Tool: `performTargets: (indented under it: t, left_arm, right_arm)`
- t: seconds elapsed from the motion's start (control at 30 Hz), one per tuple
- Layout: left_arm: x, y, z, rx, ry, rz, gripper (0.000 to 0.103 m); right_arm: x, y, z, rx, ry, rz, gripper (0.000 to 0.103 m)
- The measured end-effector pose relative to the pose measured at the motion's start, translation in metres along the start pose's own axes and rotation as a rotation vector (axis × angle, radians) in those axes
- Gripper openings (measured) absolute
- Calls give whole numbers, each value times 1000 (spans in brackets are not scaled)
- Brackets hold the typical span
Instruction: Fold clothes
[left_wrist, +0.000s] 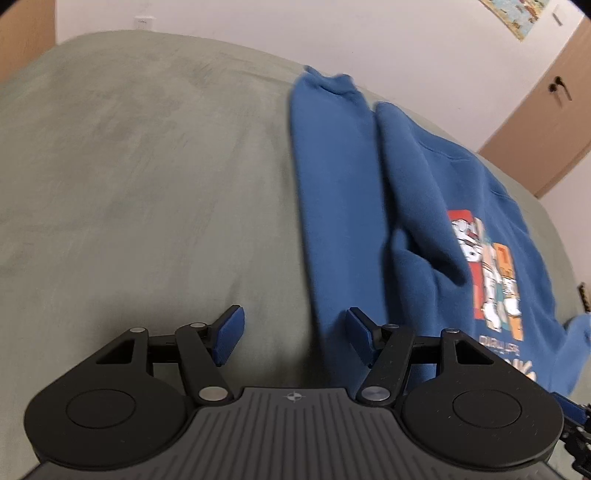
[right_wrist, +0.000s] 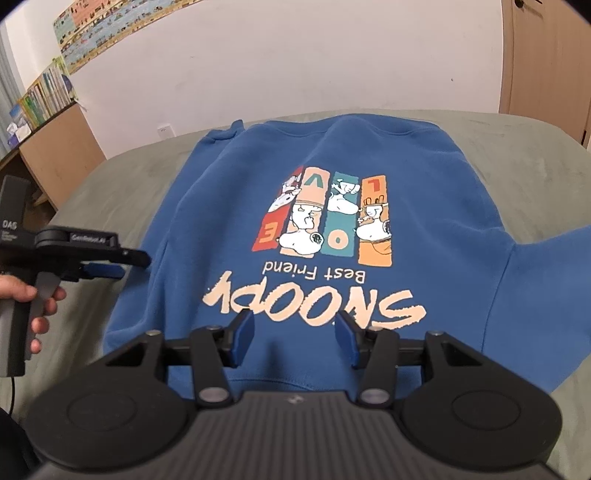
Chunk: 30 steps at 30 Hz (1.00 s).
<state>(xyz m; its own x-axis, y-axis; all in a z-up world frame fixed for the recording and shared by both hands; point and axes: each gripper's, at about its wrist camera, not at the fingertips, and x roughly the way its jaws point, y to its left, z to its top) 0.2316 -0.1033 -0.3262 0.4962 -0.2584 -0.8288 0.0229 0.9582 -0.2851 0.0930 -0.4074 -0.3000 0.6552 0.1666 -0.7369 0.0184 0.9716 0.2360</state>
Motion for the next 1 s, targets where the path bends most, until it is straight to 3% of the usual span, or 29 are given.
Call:
performTargets:
  t: [0.07,0.17,0.37,0.53,0.6,0.67,0.73,0.83,1.0]
  left_arm:
    - [1,9,0,-21,18,2,60]
    - [3,3,-3,40,24,23,60]
    - [6,-11,-9,64,4,34,70]
    - [12,-21,-10,50,-23,-9,69]
    - [15,-27,-10,72,-34,5,67]
    - [16,-31,-10,89,-46,19,55]
    - [15,-32,-10,95,-54,30,30]
    - [12,-21,-8,57,-54,9,9]
    - [-2,-5,-6,4,-80,9,1]
  right_arm:
    - [0,0,0,-3,1,6,51]
    - [3,2,1,-12,6,7,51]
    - [2,7,0,-12,-1,19,51]
    - [1,11,1,-42,-1,5,51]
    - [0,9,2,-33,-2,3,51]
    - [0,9,2,-31,-3,1,51]
    - [0,9,2,-33,-3,0,51]
    - [-1,8,2,-31,-3,-3,51]
    - [-1,11,3,-39,-4,0,51]
